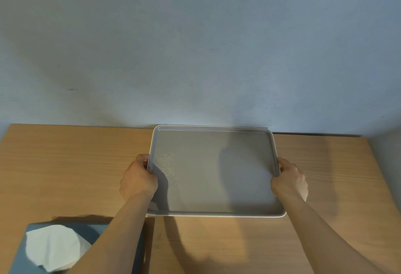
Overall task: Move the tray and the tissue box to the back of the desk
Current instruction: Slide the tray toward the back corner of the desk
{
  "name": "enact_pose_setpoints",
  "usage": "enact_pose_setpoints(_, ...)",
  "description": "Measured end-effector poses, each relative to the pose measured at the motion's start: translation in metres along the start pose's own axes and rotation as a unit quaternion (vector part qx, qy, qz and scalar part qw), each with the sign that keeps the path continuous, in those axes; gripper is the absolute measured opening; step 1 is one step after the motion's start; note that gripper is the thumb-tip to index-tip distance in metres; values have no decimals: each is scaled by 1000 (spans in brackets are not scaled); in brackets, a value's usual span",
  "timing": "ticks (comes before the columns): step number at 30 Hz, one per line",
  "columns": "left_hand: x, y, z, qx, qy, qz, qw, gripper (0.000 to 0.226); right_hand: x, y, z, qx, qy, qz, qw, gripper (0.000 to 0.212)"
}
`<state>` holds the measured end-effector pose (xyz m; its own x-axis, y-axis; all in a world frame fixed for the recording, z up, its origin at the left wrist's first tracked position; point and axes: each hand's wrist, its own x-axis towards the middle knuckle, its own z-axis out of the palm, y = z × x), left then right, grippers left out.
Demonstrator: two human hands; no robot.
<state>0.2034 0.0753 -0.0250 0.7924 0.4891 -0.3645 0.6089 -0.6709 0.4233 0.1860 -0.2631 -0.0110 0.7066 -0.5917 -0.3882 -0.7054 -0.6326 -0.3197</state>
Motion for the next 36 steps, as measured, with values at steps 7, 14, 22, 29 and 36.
enact_pose_setpoints(7, 2, -1, 2, 4, -16, 19, 1000, 35, -1, 3, 2, -26, -22, -29, 999, 55)
enact_pose_setpoints(14, -18, 2, 2, 105, -44, 105, 988, 77, -29, -4, 7, -91, -21, -108, 990, 89)
enact_pose_setpoints(22, -60, 7, 3, 166, -42, 218, 961, 93, -66, -1, 6, -147, -31, -195, 969, 94)
enact_pose_setpoints(29, -113, -2, -12, 141, -30, 260, 955, 95, -113, 9, -3, -138, -40, -256, 956, 94)
enact_pose_setpoints(36, -169, -39, -36, 128, -7, 286, 949, 90, -175, 20, 2, -146, -33, -323, 934, 91)
